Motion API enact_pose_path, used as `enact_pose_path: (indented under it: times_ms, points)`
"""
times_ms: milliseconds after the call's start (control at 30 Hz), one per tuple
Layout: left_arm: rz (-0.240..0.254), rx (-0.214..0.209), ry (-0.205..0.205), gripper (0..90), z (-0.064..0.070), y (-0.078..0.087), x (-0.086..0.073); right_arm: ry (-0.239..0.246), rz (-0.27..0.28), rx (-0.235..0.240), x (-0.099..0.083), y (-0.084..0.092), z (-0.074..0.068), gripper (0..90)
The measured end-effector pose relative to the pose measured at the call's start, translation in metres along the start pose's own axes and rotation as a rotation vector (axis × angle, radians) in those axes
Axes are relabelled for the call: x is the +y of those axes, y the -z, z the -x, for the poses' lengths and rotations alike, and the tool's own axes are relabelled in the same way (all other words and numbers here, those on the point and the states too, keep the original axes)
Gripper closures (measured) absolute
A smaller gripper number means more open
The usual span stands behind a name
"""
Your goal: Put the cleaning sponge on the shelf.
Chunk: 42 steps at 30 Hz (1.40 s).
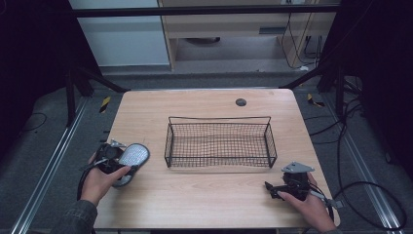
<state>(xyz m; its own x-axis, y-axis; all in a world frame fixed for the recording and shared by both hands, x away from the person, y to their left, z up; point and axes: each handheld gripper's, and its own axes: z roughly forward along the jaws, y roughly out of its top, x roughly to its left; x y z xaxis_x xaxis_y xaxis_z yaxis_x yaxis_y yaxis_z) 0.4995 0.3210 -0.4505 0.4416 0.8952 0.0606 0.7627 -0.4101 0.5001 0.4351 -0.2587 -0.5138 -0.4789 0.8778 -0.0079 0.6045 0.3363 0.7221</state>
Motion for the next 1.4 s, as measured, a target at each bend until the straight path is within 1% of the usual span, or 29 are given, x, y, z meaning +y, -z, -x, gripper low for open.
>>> enact_pose_path:
  times_ms: [67,100,167,200,267,300,333,400,433,467,500,533,600,633,667,767,1000,1100,1133,1233,1400]
  points:
    - [-0.02,-0.011,-0.006,4.8,-0.002,0.0,0.002,0.0,0.0,0.0,0.0,0.0,0.0,0.4]
    - [-0.02,-0.011,-0.006,4.6,-0.002,0.0,0.002,0.0,0.0,0.0,0.0,0.0,0.0,0.4]
    - [-0.044,-0.025,-0.014,4.6,-0.003,0.0,0.004,0.0,0.0,0.0,0.0,0.0,0.0,0.4]
    - [-0.058,-0.024,-0.021,4.5,-0.004,0.0,0.007,0.001,0.0,0.0,0.0,0.0,0.0,0.4]
    - [-0.079,-0.036,-0.027,4.3,-0.005,-0.003,0.01,0.0,0.0,0.0,0.0,0.0,0.0,0.4]
    - [-0.079,-0.036,-0.027,4.3,-0.005,-0.003,0.01,0.0,0.0,0.0,0.0,0.0,0.0,0.4]
    - [-0.1,-0.034,-0.035,4.5,-0.006,-0.007,0.013,0.0,0.0,0.0,0.0,0.0,0.0,0.4]
    - [-0.102,-0.032,-0.032,4.0,-0.005,-0.009,0.015,0.0,0.0,0.0,0.0,0.0,0.0,0.4]
    - [-0.113,-0.04,-0.042,4.1,-0.006,-0.013,0.019,0.0,0.0,0.0,0.0,0.0,0.0,0.4]
    - [-0.113,-0.04,-0.042,4.2,-0.006,-0.013,0.019,0.0,0.0,0.0,0.0,0.0,0.0,0.4]
    - [-0.126,-0.039,-0.049,4.2,-0.007,-0.017,0.022,0.0,0.0,0.0,0.0,0.0,0.0,0.4]
    - [-0.126,-0.039,-0.049,4.2,-0.007,-0.017,0.022,0.0,0.0,0.0,0.0,0.0,0.0,0.4]
    - [-0.157,-0.036,-0.045,4.4,-0.01,-0.023,0.024,0.0,0.0,0.0,0.0,0.0,0.0,0.4]
    - [-0.157,-0.036,-0.045,4.1,-0.01,-0.023,0.024,0.0,0.0,0.0,0.0,0.0,0.0,0.4]
    - [-0.167,-0.031,-0.046,4.1,-0.011,-0.025,0.024,0.0,0.0,0.0,0.0,0.0,0.0,0.4]
    - [-0.169,-0.03,-0.04,4.0,-0.012,-0.027,0.023,0.0,0.0,0.0,0.0,0.0,0.0,0.4]
    - [-0.187,-0.047,-0.032,4.0,-0.017,-0.032,0.021,0.0,0.0,0.0,0.0,0.0,0.0,0.4]
    - [-0.19,-0.051,-0.022,3.0,-0.019,-0.034,0.021,0.0,0.0,0.0,0.0,0.0,0.0,0.4]
    - [-0.19,-0.061,-0.008,2.5,-0.02,-0.037,0.02,0.0,0.0,0.0,0.0,0.0,0.0,0.4]
    - [-0.197,-0.071,-0.004,1.7,-0.021,-0.039,0.02,0.0,0.0,0.0,0.0,0.0,0.0,0.4]
    - [-0.187,-0.077,0.005,2.6,-0.02,-0.039,0.02,0.001,0.0,0.0,0.0,0.0,0.0,0.4]
